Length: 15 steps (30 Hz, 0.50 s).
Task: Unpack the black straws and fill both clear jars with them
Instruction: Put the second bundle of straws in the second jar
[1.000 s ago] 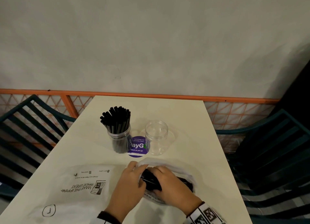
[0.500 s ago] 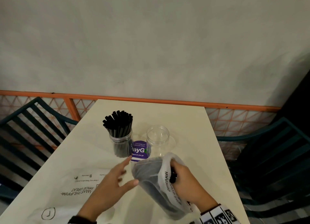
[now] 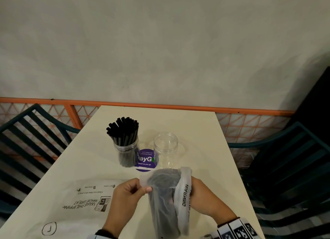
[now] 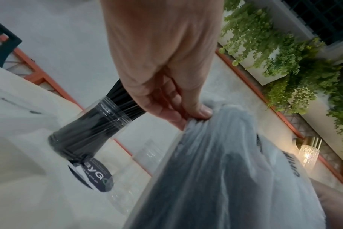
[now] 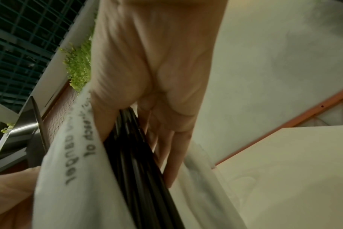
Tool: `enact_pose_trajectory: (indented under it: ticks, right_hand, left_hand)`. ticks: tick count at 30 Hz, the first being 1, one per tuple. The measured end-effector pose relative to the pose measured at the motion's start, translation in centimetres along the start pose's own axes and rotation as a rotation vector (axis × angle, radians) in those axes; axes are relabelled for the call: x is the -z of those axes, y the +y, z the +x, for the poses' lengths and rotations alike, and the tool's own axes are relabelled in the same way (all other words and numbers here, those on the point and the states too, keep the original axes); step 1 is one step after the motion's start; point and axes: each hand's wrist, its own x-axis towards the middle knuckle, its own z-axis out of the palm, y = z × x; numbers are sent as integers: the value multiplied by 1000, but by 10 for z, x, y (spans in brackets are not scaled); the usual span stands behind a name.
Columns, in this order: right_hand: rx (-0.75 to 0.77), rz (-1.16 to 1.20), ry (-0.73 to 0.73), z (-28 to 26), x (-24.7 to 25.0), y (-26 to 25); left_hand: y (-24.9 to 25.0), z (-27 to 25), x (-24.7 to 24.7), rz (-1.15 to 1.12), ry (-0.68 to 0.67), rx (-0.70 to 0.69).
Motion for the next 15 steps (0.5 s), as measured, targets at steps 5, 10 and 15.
enact_pose_trajectory:
  ticks: [5, 10, 15]
  right_hand:
    - [21, 45, 82, -2, -1, 0]
    - [51, 58, 87, -4, 1, -5]
    - [81, 138, 97, -9, 3, -14]
  left_hand:
    - [-2, -2, -1, -88, -47, 16]
    - [-1, -4, -1, -79, -91, 29]
    - [-1, -5, 2, -183, -73, 128]
